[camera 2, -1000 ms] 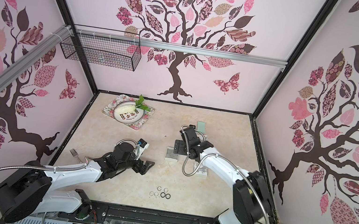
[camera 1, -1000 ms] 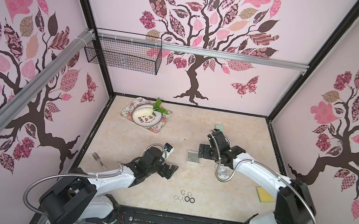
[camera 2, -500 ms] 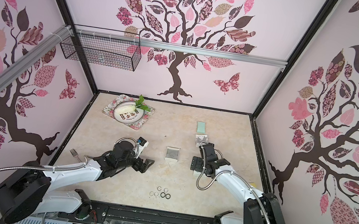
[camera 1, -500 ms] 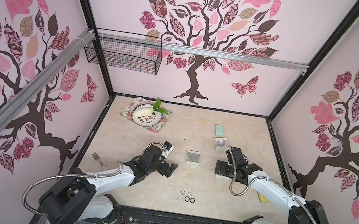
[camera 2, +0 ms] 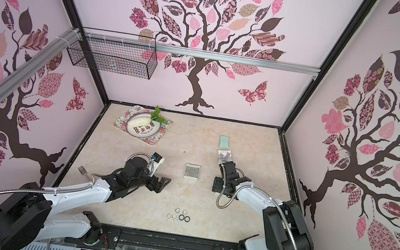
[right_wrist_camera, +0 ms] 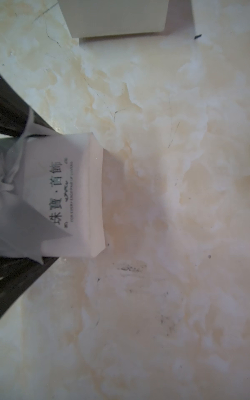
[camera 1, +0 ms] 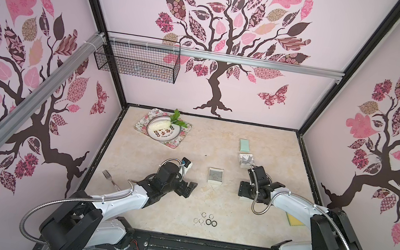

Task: Take the rings out of the lift-off lid box
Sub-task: Pick up the lid from the center of the board, then close the lid on the jewelry box.

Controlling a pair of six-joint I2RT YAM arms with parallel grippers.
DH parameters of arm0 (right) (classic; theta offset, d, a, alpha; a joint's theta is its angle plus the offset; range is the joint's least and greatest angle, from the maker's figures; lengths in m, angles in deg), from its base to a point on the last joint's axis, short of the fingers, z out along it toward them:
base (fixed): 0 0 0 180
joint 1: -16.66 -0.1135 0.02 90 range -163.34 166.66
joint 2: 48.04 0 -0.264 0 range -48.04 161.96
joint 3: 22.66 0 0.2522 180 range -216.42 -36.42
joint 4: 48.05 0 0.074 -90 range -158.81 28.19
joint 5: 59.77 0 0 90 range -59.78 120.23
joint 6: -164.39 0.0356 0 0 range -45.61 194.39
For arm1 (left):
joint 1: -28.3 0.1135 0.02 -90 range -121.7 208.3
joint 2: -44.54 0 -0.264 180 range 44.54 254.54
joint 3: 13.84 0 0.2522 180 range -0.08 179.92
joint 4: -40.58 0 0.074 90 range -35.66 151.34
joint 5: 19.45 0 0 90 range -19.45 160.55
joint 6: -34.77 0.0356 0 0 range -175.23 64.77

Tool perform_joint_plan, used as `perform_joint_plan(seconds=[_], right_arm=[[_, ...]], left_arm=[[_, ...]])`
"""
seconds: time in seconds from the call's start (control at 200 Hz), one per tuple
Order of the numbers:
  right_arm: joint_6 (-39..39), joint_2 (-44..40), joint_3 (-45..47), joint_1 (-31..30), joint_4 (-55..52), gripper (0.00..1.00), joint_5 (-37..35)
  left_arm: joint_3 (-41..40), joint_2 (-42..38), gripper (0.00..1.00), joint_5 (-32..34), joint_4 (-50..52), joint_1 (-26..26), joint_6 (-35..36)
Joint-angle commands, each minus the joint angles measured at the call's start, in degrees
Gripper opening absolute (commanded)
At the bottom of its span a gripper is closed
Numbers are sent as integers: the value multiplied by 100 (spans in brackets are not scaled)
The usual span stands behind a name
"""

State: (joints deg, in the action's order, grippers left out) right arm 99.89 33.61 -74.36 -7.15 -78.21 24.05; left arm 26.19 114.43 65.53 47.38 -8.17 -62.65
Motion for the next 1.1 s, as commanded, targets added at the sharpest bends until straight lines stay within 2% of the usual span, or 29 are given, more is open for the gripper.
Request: perform_joint_plan(seconds=[0.0, 0.37, 0.83, 1.095], right_arm=[[30, 84, -274, 27, -307, 75, 19], [342, -524, -1198, -102, -1128, 76, 268], [856, 1131, -2661, -1205, -755, 78, 356], [1117, 1613, -2828, -1549, -542, 79, 119]], left_arm=[[129, -97, 98, 52, 5, 34, 97], [169, 40, 98, 129, -47, 40, 130], [106, -36, 98, 98, -91, 47, 81], [94, -20, 98, 78, -119, 51, 80]])
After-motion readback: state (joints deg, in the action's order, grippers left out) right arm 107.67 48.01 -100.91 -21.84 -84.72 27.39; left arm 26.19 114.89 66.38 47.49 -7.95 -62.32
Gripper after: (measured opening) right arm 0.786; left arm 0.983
